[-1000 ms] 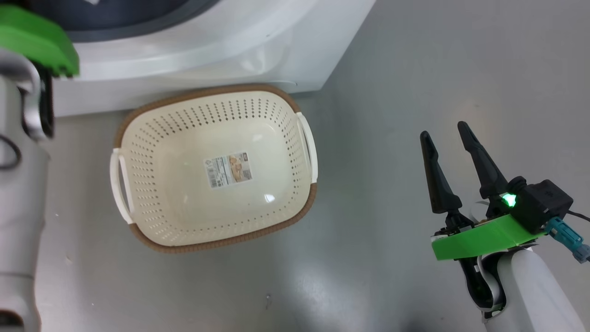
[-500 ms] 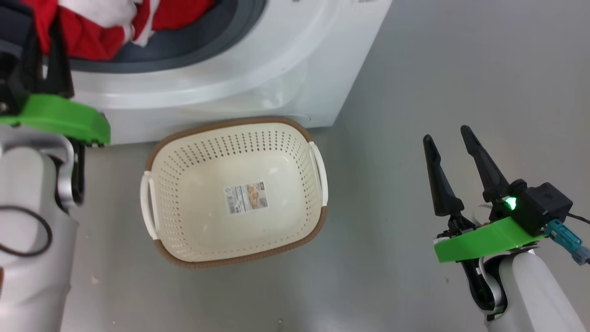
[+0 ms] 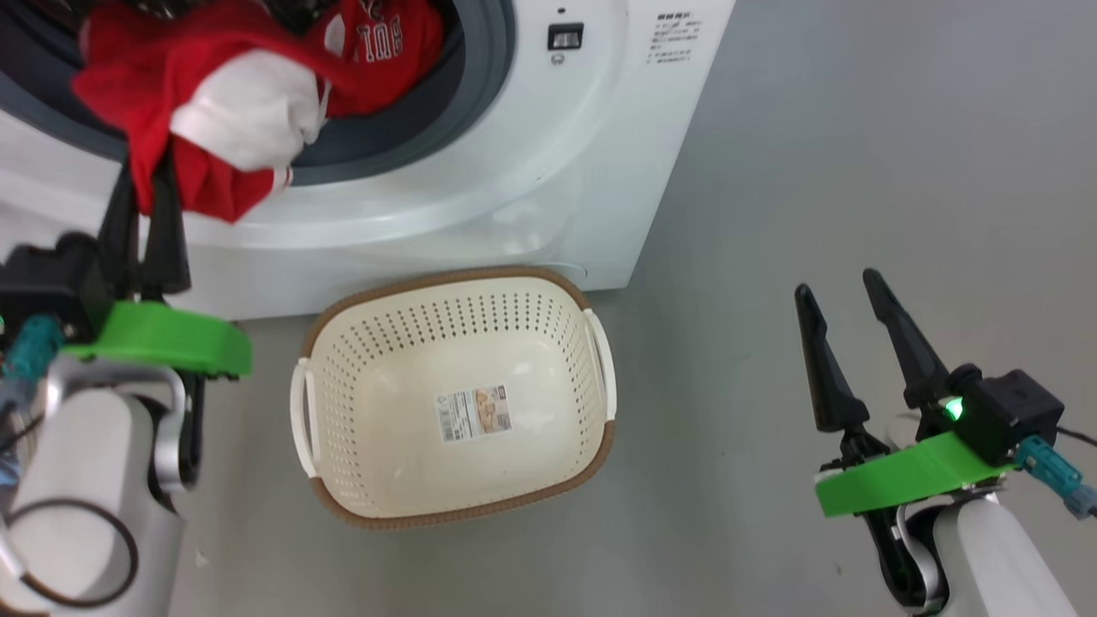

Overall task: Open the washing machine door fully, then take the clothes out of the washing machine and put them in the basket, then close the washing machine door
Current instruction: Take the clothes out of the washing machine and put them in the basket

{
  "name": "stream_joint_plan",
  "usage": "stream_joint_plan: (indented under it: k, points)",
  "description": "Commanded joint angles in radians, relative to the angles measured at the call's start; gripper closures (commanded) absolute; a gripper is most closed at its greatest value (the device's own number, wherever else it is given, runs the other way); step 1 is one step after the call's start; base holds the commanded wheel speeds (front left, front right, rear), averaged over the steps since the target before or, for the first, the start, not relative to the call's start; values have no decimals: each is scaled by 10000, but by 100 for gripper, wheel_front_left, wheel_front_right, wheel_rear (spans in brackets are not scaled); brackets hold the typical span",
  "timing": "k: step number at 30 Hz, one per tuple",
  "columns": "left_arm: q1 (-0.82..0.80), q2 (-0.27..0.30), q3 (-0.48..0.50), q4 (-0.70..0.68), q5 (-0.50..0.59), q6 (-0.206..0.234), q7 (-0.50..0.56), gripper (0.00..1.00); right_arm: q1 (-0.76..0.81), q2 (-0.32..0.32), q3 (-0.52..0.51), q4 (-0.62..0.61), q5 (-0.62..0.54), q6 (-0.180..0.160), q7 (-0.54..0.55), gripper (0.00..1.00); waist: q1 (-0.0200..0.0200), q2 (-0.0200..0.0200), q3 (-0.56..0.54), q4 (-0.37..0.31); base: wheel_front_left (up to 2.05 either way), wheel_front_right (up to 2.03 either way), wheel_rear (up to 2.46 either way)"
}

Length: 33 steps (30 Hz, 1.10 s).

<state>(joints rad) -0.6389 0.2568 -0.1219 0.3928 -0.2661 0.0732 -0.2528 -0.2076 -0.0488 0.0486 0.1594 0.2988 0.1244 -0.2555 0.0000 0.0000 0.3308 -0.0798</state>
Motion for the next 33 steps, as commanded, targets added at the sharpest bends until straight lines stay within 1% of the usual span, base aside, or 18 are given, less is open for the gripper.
stream_joint_plan:
  k: [1, 9, 17, 22, 27, 33]
  points:
    - [68, 324, 363, -338, -57, 86, -89, 100, 146, -14, 214, -226, 19, 63, -63, 0, 0, 0, -188, -3, 0, 0, 0]
    - [1128, 46, 128, -1706, -117, 312, 147, 100, 407, -14, 120, -195, 48, 63, -63, 0, 0, 0, -729, 130, 0, 0, 0]
    - [1990, 56, -144, -3241, -26, 540, 749, 100, 532, -14, 97, -204, 119, 63, -63, 0, 0, 0, -1017, 161, 0, 0, 0]
    - [2481, -38, -294, -3868, -116, 627, 1042, 100, 566, -14, 66, -217, 106, 63, -63, 0, 0, 0, -1057, 136, 0, 0, 0]
    - [2787, -248, -443, -3633, -372, 568, 1099, 100, 544, -14, 65, -267, 106, 63, -63, 0, 0, 0, -937, 130, 0, 0, 0]
    - [2640, -441, -577, -2184, -731, 202, 813, 100, 450, -14, 76, -327, 90, 63, -63, 0, 0, 0, -651, 100, 0, 0, 0]
